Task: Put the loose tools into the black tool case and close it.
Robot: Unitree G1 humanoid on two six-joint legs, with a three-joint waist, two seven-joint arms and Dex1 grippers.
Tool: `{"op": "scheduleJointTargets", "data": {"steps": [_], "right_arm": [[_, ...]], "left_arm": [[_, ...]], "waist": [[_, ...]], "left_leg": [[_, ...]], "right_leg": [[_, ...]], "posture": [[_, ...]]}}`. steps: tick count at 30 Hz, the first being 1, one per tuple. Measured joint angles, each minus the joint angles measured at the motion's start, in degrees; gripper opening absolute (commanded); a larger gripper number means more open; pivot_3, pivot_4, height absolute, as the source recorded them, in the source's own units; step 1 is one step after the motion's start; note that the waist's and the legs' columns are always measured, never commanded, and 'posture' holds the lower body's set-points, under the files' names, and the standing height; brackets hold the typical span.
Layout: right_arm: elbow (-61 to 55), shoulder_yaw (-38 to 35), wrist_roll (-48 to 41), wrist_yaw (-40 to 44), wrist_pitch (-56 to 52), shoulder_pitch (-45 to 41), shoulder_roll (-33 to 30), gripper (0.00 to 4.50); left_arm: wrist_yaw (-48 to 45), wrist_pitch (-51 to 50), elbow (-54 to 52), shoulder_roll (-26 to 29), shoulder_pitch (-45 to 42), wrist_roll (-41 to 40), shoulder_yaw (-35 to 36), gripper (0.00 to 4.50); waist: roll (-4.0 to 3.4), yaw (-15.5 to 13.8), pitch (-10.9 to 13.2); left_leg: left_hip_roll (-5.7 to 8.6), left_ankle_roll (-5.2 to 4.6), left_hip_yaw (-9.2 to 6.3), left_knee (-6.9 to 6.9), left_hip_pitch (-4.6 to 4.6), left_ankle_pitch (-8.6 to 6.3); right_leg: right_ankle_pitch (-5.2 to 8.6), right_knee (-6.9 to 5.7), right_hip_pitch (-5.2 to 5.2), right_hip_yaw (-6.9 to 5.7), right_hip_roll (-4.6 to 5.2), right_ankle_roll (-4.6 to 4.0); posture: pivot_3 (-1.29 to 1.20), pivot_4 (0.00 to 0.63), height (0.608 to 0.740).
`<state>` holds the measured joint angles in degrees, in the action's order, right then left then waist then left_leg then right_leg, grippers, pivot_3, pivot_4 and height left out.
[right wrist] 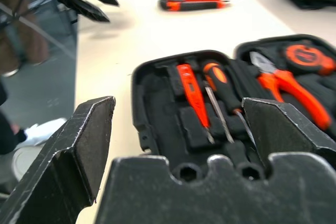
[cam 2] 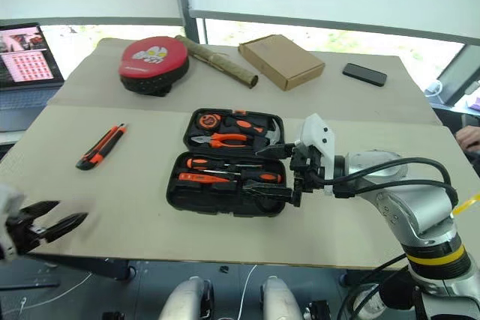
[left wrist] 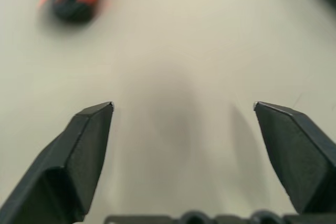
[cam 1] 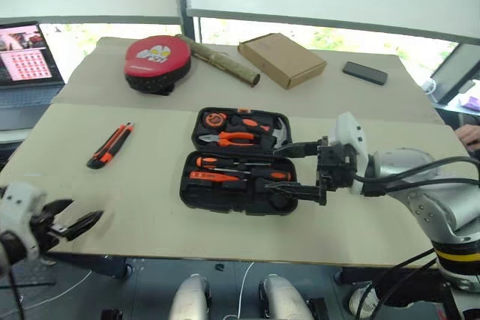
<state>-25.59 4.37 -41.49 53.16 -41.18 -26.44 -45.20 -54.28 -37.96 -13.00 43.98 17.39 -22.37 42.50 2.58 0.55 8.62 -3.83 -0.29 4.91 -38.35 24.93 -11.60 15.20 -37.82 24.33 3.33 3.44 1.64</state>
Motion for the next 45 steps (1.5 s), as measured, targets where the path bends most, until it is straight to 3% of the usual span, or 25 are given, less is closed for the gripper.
{"op": "scheduleJointTargets", "data": {"steps": [4,9,14,17,21,24,29,33,35,37,41,45], "right_arm": [[0.4,0.97,0.92,1.53,0.34,-0.58,0.79,4.5],[-0.72,-0.02,0.88,1.11,0.31,0.6,0.85,4.5],[-3.42,-2.55,0.15,-0.94,-0.59,3.75,0.37,4.5],[-6.74,-4.39,-0.38,-3.66,-1.13,6.35,0.47,4.5],[-9.2,-6.04,-0.95,-6.31,-1.93,8.17,0.68,4.5],[-10.1,-6.71,-1.36,-7.45,-1.99,9.52,0.66,4.5],[-11.11,-7.57,-1.52,-8.33,-1.99,11.02,0.11,4.5],[-11.27,-8.17,-1.82,-8.3,-1.99,12.08,-0.83,4.5],[-11.84,-9.13,-2.45,-8.18,-1.99,12.95,-1.65,4.5],[-12.54,-10.12,-3.05,-7.7,-2.16,14.43,-2.72,4.5],[-14.5,-13.07,-6.23,-5.57,-3.35,19.31,-5.8,4.5],[-15.9,-13.9,-5.25,-5.16,-3.12,22.25,-7.29,4.5]], "left_arm": [[0.08,1.57,6.57,4.99,-6.52,0.55,-3.42,4.46],[-0.92,3.33,23.44,13.02,-27.82,4.41,-17.1,4.46],[-1.67,4.46,41.06,12.7,-46.78,10.22,-30.43,4.46],[-2.64,7.11,54.1,9.78,-59.59,15.86,-38.97,4.46],[-0.48,11.76,67.86,7.24,-66.73,21.29,-43.84,4.46],[0.27,14.37,73.79,6.39,-69.98,22.83,-44.22,3.66],[0.94,17.4,78.65,5.62,-72.43,23.91,-44.28,1.82],[-0.81,18.67,79.12,5.46,-72.5,23.74,-43.3,1.76],[-5.93,19.73,75.75,4.84,-71.17,20.96,-41.49,1.76],[-12.57,18.45,65.19,4.38,-68.03,16.14,-40.24,1.76],[-24.41,14.41,33.64,4.83,-60.69,8.38,-42.65,1.76],[-27.61,15.56,20.72,4.07,-58.15,8.91,-49.23,1.76]], "waist": [[0.01,-1.54,-0.01],[0.07,-1.32,-0.05],[0.09,-0.9,-0.05],[0.09,-1.15,-0.04],[0.12,-0.42,-0.04],[0.12,-0.48,-0.04],[0.12,-0.41,-0.05],[0.12,-0.43,-0.04],[0.17,-0.59,-0.02],[0.29,-1.01,0.05],[0.29,-1.24,0.05],[0.19,-0.92,0.0]], "left_leg": [[-0.04,0.45,0.07,0.02,0.02,-0.24],[-0.02,0.01,0.29,0.03,0.18,0.03],[-0.09,0.0,0.26,0.17,0.34,0.03],[-0.08,0.0,0.18,0.18,0.36,0.03],[-0.07,0.0,0.2,0.18,0.37,0.03],[-0.06,0.0,0.15,0.18,0.35,0.03],[-0.04,0.01,0.14,0.16,0.31,0.04],[-0.03,0.01,0.14,0.15,0.32,0.04],[-0.02,0.02,0.12,0.14,0.37,0.04],[-0.02,0.02,0.05,0.09,0.51,0.05],[0.06,-0.02,0.02,0.02,0.56,0.02],[0.04,-0.01,0.02,0.02,0.36,0.03]], "right_leg": [[0.03,0.16,-0.03,-0.2,0.11,-0.36],[-0.26,0.25,-0.16,-0.22,0.06,0.03],[-0.27,0.1,0.02,-0.24,-0.2,0.06],[-0.22,0.06,0.01,-0.24,-0.28,0.07],[-0.22,0.1,0.0,-0.21,-0.26,0.08],[-0.21,0.06,-0.03,-0.23,-0.25,0.1],[-0.21,-0.06,-0.05,-0.23,-0.23,0.1],[-0.2,-0.08,-0.04,-0.22,-0.23,0.11],[-0.2,-0.07,-0.04,-0.25,-0.19,0.12],[-0.2,-0.03,-0.02,-0.31,-0.16,0.13],[-0.22,0.17,-0.15,-0.36,-0.02,0.23],[-0.22,0.05,-0.21,-0.22,-0.18,0.23]], "posture": [[0.0,0.15,0.74],[0.0,0.15,0.74],[0.0,0.15,0.74],[0.0,0.15,0.74],[0.0,0.15,0.74],[0.0,0.15,0.74],[0.0,0.15,0.74],[0.0,0.15,0.74],[0.0,0.15,0.74],[0.0,0.15,0.74],[0.0,0.15,0.74],[0.0,0.15,0.74]]}}
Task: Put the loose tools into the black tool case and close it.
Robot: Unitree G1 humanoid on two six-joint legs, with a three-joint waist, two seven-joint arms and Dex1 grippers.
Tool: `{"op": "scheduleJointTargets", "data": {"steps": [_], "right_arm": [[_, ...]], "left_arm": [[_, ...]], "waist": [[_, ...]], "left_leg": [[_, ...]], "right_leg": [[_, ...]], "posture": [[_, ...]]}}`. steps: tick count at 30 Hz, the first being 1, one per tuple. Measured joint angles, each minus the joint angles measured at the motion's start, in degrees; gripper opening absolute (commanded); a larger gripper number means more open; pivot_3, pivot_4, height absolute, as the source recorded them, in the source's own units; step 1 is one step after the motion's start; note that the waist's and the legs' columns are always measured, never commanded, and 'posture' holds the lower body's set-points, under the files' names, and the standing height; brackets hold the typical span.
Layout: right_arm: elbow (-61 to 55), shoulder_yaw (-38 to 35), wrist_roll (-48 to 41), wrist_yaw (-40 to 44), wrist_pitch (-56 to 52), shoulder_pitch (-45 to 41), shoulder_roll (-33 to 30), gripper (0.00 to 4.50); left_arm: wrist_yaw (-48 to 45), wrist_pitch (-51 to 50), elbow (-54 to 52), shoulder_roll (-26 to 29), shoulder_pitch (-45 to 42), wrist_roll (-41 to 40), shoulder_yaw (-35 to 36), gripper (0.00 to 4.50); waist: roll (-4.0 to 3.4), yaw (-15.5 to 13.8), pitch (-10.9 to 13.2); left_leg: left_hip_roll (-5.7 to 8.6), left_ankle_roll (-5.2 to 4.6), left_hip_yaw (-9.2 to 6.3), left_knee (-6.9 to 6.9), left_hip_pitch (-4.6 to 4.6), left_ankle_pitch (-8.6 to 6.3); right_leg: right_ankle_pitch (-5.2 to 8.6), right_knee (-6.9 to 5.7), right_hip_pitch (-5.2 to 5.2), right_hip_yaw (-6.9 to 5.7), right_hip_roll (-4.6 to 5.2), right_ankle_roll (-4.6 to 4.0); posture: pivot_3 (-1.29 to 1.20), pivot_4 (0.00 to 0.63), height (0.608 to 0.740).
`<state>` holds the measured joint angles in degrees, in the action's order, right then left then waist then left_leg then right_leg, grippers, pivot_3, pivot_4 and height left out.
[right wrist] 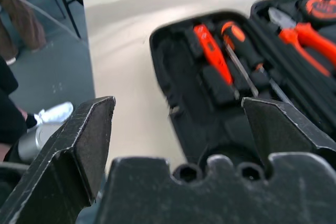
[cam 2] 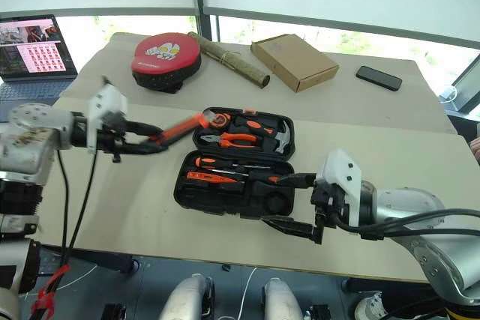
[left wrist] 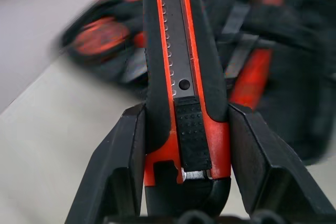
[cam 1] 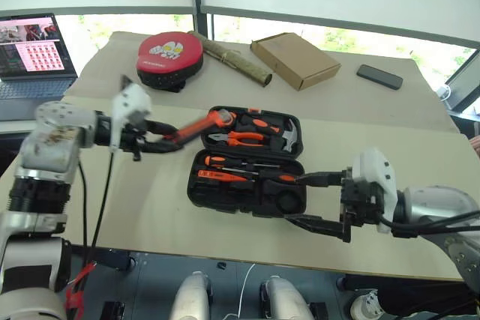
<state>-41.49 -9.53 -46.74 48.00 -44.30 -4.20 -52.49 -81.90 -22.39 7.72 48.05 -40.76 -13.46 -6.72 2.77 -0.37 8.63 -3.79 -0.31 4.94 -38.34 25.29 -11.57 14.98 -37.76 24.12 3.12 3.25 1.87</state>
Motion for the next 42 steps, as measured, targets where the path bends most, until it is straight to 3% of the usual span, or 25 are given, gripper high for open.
{"op": "scheduleJointTargets", "data": {"steps": [9,19,26,28,33,39,40,42], "right_arm": [[-1.54,-1.14,1.84,-2.17,0.55,4.25,0.44,4.5],[-4.01,-1.96,2.15,-7.07,0.55,6.13,2.63,4.5],[-4.81,-2.7,2.13,-8.29,0.55,7.7,2.65,4.5],[-4.86,-2.75,2.13,-8.54,0.55,7.69,2.65,4.5],[-4.69,-2.57,2.64,-8.81,0.61,7.06,2.71,4.5],[-3.87,-1.63,3.07,-8.69,1.03,4.97,3.37,4.5],[-3.55,-1.21,3.29,-8.57,1.17,4.72,3.37,4.5],[-2.87,-0.49,3.53,-8.28,1.37,4.48,3.37,4.5]], "left_arm": [[-7.08,9.44,-1.79,-3.88,-0.9,6.82,-14.78,1.76],[-6.86,9.83,2.76,-8.84,-5.07,11.88,-19.34,1.76],[-8.68,7.02,4.24,-9.16,-6.83,13.75,-20.11,1.76],[-9.35,5.29,3.59,-8.2,-6.83,13.09,-20.58,2.77],[-10.08,0.75,1.32,-5.63,-6.93,7.88,-20.86,4.44],[-9.73,0.62,2.4,-6.02,-7.1,6.75,-19.69,4.44],[-8.99,0.62,3.59,-6.69,-7.7,6.67,-18.91,3.92],[-7.63,0.68,4.77,-7.63,-8.59,6.61,-17.33,3.36]], "waist": [[0.0,0.11,0.01],[0.0,-0.26,0.01],[0.0,-0.14,0.0],[0.0,-0.07,0.0],[-0.01,0.08,0.01],[-0.01,-0.07,0.01],[-0.01,-0.18,0.01],[-0.01,-0.25,0.01]], "left_leg": [[0.0,0.01,-0.01,-0.13,-0.01,0.02],[0.01,-0.02,-0.05,-0.3,0.05,0.0],[-0.01,-0.02,-0.06,-0.33,0.04,0.0],[-0.02,-0.02,-0.07,-0.33,0.04,0.0],[-0.02,-0.03,-0.09,-0.33,0.04,0.0],[-0.02,-0.03,-0.1,-0.4,0.05,0.0],[-0.01,-0.03,-0.1,-0.41,0.06,0.0],[0.0,-0.03,-0.09,-0.43,0.07,-0.01]], "right_leg": [[0.02,-0.14,0.03,0.11,-0.07,0.0],[0.04,-0.16,0.0,0.11,-0.07,0.05],[0.04,-0.21,0.0,0.11,-0.08,0.04],[0.04,-0.23,0.01,0.11,-0.09,0.04],[0.04,-0.23,0.01,0.12,-0.08,0.05],[0.04,-0.24,-0.01,0.12,-0.08,0.05],[0.04,-0.24,-0.01,0.11,-0.08,0.05],[0.04,-0.23,-0.02,0.12,-0.07,0.06]], "posture": [[0.0,0.15,0.74],[0.0,0.15,0.74],[0.0,0.15,0.74],[0.0,0.15,0.74],[0.0,0.15,0.74],[0.0,0.15,0.74],[0.0,0.15,0.74],[0.0,0.15,0.74]]}}
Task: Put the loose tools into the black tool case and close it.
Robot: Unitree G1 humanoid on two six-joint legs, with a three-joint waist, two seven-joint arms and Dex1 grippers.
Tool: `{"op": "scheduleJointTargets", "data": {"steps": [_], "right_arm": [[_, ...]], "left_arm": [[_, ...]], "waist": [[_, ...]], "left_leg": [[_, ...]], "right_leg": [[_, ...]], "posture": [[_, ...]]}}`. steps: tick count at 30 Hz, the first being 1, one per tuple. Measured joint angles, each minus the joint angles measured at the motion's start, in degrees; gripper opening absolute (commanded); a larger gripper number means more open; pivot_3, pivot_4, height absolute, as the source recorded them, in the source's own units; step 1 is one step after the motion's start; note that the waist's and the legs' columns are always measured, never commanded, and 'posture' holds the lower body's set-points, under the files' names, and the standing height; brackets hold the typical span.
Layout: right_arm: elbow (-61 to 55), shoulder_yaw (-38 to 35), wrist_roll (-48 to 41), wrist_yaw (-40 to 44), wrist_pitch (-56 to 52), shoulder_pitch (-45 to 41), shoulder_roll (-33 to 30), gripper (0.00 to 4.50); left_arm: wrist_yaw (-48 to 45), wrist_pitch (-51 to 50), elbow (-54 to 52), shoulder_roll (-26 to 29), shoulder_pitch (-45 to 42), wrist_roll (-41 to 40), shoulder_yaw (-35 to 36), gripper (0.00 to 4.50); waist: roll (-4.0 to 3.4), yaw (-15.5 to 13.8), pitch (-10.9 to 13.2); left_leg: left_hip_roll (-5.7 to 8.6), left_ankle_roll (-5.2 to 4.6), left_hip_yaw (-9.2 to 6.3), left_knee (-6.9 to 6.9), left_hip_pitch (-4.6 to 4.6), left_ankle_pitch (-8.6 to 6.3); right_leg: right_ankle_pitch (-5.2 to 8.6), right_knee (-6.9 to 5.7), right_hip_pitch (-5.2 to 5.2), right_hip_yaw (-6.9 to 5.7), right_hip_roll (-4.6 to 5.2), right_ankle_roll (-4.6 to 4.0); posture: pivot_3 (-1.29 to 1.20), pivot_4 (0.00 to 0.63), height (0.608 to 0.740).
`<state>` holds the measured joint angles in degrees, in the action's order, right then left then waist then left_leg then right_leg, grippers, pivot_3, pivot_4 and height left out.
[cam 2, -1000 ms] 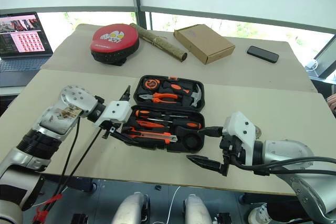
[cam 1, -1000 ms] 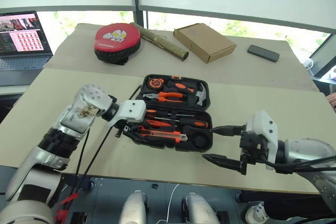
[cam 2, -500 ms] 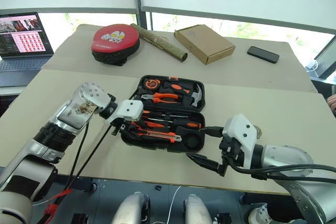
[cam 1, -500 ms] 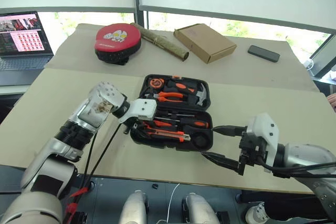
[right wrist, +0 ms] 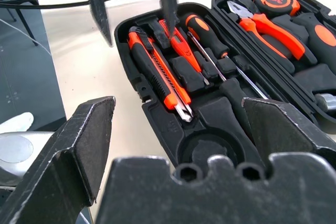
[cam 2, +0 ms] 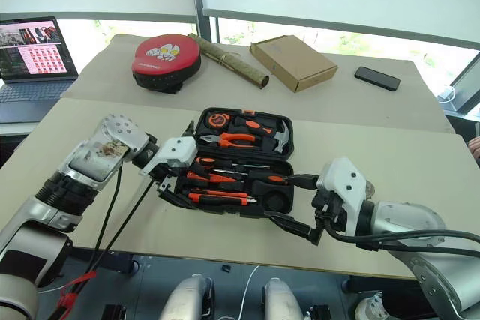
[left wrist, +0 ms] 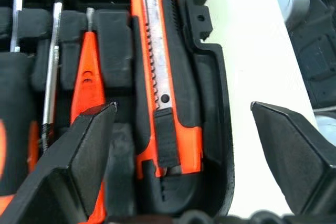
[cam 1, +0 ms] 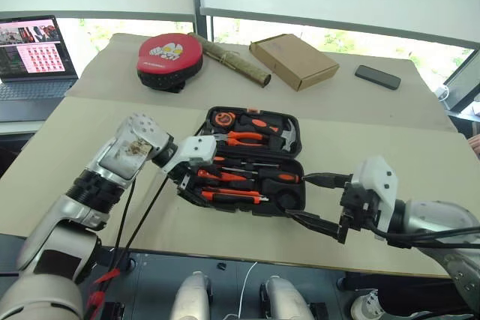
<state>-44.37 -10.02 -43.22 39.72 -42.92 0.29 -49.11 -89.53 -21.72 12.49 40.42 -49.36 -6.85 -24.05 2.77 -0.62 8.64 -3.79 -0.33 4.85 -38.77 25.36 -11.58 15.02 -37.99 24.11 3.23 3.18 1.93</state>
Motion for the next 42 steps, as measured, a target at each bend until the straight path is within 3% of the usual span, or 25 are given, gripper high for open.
{"op": "scheduleJointTargets", "data": {"steps": [9,35,40,42], "right_arm": [[0.55,0.14,1.36,1.38,0.17,0.02,-0.03,4.5],[0.54,0.14,2.02,1.93,0.17,0.96,-0.06,4.5],[0.8,-2.38,2.85,1.05,0.17,4.63,-0.05,4.5],[1.33,-6.62,2.91,0.35,-0.01,7.98,0.47,4.5]], "left_arm": [[-0.08,1.57,0.62,-0.03,2.54,0.09,0.53,0.02],[1.34,13.1,-4.21,0.6,6.53,7.02,-1.1,0.02],[3.39,3.38,-4.33,-2.28,6.77,3.16,2.41,0.02],[5.03,-1.94,-5.48,-4.31,6.96,-1.22,5.81,0.52]], "waist": [[0.0,0.14,0.0],[-0.33,-0.07,-0.25],[-0.33,-0.43,-0.24],[-0.3,-0.42,-0.22]], "left_leg": [[-0.02,-0.01,0.0,0.01,0.0,0.0],[0.01,-0.01,0.01,-0.01,-0.18,0.0],[0.04,-0.01,-0.02,-0.1,-0.08,0.0],[0.05,-0.02,-0.03,-0.11,0.02,-0.01]], "right_leg": [[0.0,-0.03,0.02,0.01,-0.02,0.0],[0.0,-0.02,-0.2,0.02,0.0,0.0],[0.0,-0.02,-0.15,0.01,0.03,0.07],[-0.01,0.0,-0.1,0.01,0.04,0.1]], "posture": [[0.0,0.15,0.74],[0.0,0.15,0.74],[0.0,0.15,0.74],[0.0,0.15,0.74]]}}
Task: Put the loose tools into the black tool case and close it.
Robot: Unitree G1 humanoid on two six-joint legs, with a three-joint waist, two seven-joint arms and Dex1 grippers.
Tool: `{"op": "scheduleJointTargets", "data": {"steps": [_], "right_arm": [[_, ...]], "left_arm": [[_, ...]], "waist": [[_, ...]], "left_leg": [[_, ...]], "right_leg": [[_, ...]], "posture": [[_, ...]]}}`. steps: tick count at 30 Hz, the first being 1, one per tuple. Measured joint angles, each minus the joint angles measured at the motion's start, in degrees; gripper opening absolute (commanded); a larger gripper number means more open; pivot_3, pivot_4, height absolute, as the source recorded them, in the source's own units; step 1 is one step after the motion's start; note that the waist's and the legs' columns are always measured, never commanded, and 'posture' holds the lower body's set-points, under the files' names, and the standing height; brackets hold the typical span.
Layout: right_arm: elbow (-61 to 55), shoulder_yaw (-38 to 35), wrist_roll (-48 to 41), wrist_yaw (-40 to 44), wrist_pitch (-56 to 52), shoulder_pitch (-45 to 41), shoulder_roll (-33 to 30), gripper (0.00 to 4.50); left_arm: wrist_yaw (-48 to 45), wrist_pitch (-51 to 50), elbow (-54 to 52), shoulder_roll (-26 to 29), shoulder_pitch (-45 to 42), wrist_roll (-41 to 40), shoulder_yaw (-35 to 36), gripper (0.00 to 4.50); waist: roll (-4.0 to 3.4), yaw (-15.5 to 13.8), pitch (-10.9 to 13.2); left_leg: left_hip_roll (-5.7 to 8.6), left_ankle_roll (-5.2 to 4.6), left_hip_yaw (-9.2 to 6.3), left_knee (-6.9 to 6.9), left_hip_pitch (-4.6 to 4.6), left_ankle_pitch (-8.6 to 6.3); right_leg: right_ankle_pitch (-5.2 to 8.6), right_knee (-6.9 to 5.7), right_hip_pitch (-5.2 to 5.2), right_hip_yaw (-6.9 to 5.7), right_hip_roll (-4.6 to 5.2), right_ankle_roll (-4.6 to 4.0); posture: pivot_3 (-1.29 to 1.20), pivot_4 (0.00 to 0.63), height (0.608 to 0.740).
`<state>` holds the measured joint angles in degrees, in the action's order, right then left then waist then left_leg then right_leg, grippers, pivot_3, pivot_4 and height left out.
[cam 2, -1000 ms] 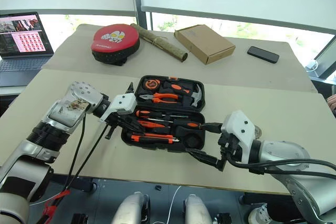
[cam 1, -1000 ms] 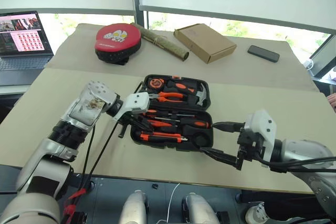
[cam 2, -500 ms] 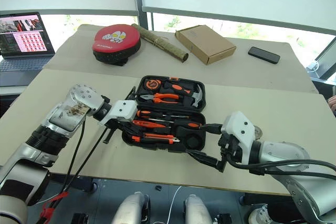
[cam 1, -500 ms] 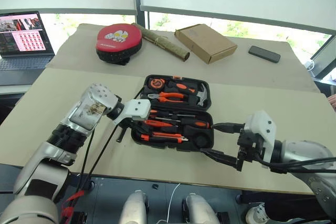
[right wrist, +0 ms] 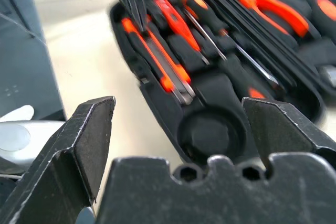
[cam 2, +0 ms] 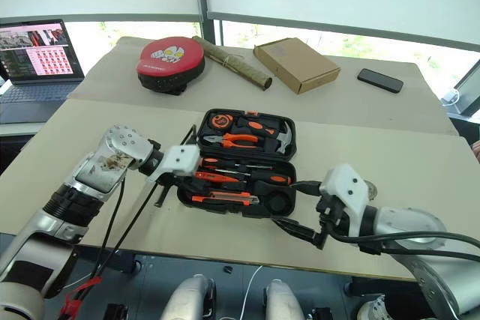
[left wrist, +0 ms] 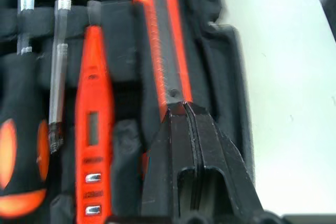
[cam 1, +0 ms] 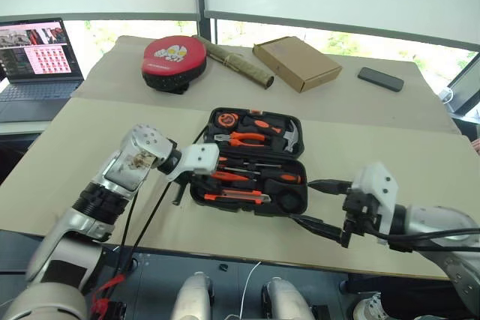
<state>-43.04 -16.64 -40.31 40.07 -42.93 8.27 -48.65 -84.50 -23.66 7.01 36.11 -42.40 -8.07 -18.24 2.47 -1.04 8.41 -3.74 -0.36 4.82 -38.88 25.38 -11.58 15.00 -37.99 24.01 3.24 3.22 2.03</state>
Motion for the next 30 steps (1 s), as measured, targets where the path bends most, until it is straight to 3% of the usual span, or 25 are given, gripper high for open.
{"op": "scheduleJointTargets", "data": {"steps": [1,7,10,12,16,19,22,30], "right_arm": [[0.38,-3.59,-0.79,-0.34,-0.36,2.5,0.77,4.5],[5.12,-25.94,-1.84,3.89,-2.41,20.03,2.49,4.5],[8.0,-32.42,-1.13,7.71,-2.38,26.11,2.75,4.5],[9.36,-33.04,-0.87,9.09,-2.21,26.68,2.54,4.5],[12.81,-32.21,1.01,9.96,-1.22,24.18,0.39,4.5],[15.68,-27.15,3.29,9.66,-0.15,18.73,-2.28,4.5],[21.23,-16.41,6.89,8.82,1.08,8.46,-5.21,4.5],[33.35,1.71,16.65,5.84,4.73,-7.78,-4.73,4.5]], "left_arm": [[0.95,-3.15,-0.86,-0.5,-0.03,-2.47,2.11,0.66],[6.62,-14.23,-7.76,-2.25,1.14,-16.68,16.21,2.92],[6.98,-19.44,-12.13,0.26,3.48,-22.18,19.16,4.08],[6.7,-20.66,-14.65,1.15,5.48,-23.84,19.09,4.47],[6.8,-21.2,-16.73,1.93,7.21,-25.49,17.98,4.47],[6.81,-19.57,-17.76,2.65,7.43,-25.39,16.73,4.47],[6.45,-15.14,-18.82,3.75,8.88,-23.29,14.39,4.47],[8.59,-11.52,-20.09,4.27,10.84,-21.26,12.14,4.47]], "waist": [[0.0,0.05,0.0],[-0.12,0.41,0.0],[-0.13,0.86,-0.01],[-0.15,1.39,-0.02],[-0.14,1.73,-0.02],[-0.15,1.91,-0.01],[-0.17,2.02,0.03],[-0.23,1.33,0.08]], "left_leg": [[-0.01,0.0,-0.02,0.0,0.03,0.0],[0.0,0.0,-0.03,0.05,-0.06,0.0],[-0.03,0.0,0.0,0.08,-0.21,-0.01],[-0.02,0.0,0.0,0.09,-0.3,0.0],[-0.01,-0.02,0.0,0.08,-0.36,0.01],[0.02,-0.02,0.03,0.1,-0.48,0.01],[0.03,-0.02,0.07,0.2,-0.66,0.01],[0.08,-0.04,0.1,0.28,-0.65,0.0]], "right_leg": [[0.0,0.0,0.04,0.0,-0.01,0.0],[0.01,-0.02,-0.01,0.03,0.0,0.01],[0.02,0.01,-0.09,0.08,-0.03,0.0],[0.03,0.01,-0.18,0.13,-0.05,0.0],[0.1,0.03,-0.23,0.15,-0.05,0.07],[0.05,0.1,-0.35,0.21,-0.05,0.0],[0.04,0.21,-0.51,0.27,-0.06,-0.03],[0.03,0.39,-0.59,0.24,-0.01,0.04]], "posture": [[0.0,0.15,0.74],[0.0,0.15,0.74],[0.0,0.15,0.74],[0.0,0.15,0.74],[0.0,0.15,0.74],[0.0,0.15,0.74],[0.0,0.15,0.74],[0.0,0.15,0.74]]}}
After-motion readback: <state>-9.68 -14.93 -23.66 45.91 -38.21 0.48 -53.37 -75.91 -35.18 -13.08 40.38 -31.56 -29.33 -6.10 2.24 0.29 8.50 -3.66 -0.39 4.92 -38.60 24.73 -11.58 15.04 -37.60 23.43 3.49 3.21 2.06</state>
